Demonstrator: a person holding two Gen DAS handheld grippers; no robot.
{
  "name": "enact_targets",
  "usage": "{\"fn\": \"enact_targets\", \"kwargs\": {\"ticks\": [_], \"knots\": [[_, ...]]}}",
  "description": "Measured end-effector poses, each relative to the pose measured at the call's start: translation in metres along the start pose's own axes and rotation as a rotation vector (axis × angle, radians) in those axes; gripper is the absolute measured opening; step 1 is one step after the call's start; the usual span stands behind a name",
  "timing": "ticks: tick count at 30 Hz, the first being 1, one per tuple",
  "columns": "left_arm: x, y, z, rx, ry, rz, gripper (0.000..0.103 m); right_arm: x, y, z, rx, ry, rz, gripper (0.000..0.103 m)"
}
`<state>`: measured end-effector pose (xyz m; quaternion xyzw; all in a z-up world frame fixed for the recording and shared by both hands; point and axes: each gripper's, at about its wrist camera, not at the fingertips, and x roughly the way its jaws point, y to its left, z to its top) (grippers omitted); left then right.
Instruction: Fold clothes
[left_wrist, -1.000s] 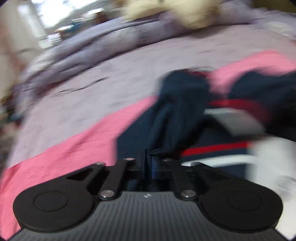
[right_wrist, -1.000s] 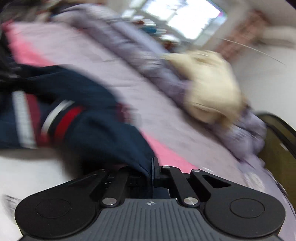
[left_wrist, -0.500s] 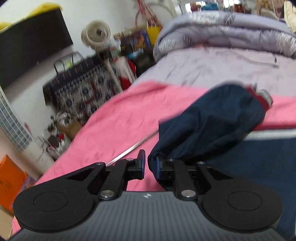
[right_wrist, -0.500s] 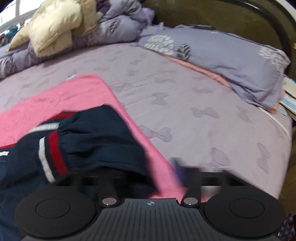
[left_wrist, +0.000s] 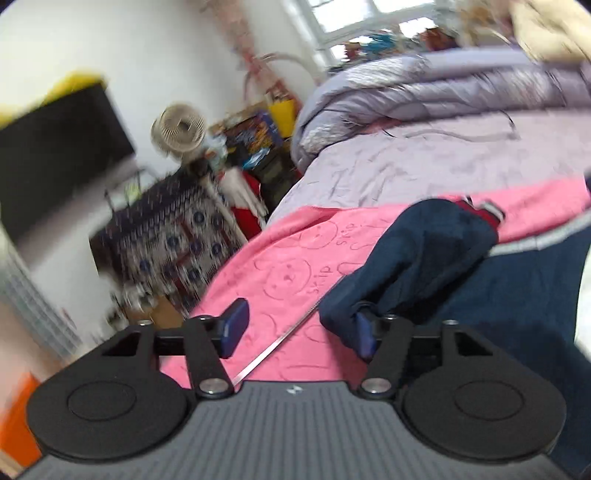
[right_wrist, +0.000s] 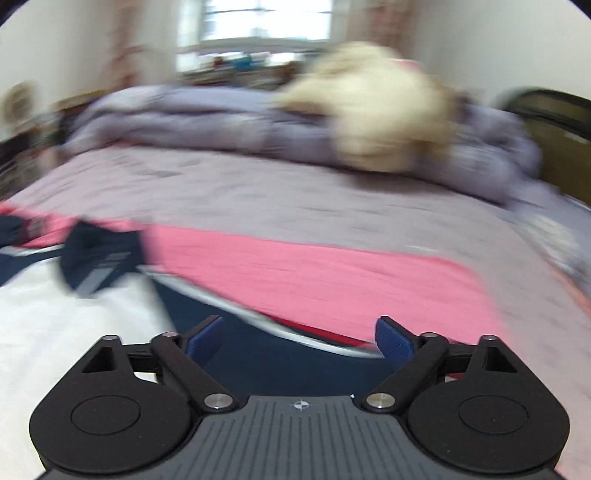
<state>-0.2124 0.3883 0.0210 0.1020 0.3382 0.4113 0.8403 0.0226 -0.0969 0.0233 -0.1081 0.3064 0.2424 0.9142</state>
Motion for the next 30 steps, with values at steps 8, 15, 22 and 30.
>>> {"fn": "enact_targets", "kwargs": {"ticks": [8,15,22,30], "knots": [[0.069,0.003,-0.043,-0.084,0.126,-0.08,0.067,0.12,0.154,0.005,-0.273,0.088,0.071,0.056],[0.08,0.021,-0.055,-0.187,0.092,-0.171,0.082,0.202,0.086,0.039,0.134,0.164,-0.078,0.096],[0.083,0.034,-0.064,-0.273,0.097,-0.223,0.085,0.151,0.101,0.057,0.085,0.158,-0.11,0.076],[0.071,0.044,-0.066,-0.274,0.097,-0.272,0.085,0.093,0.197,0.123,0.146,0.106,0.273,0.078]]}}
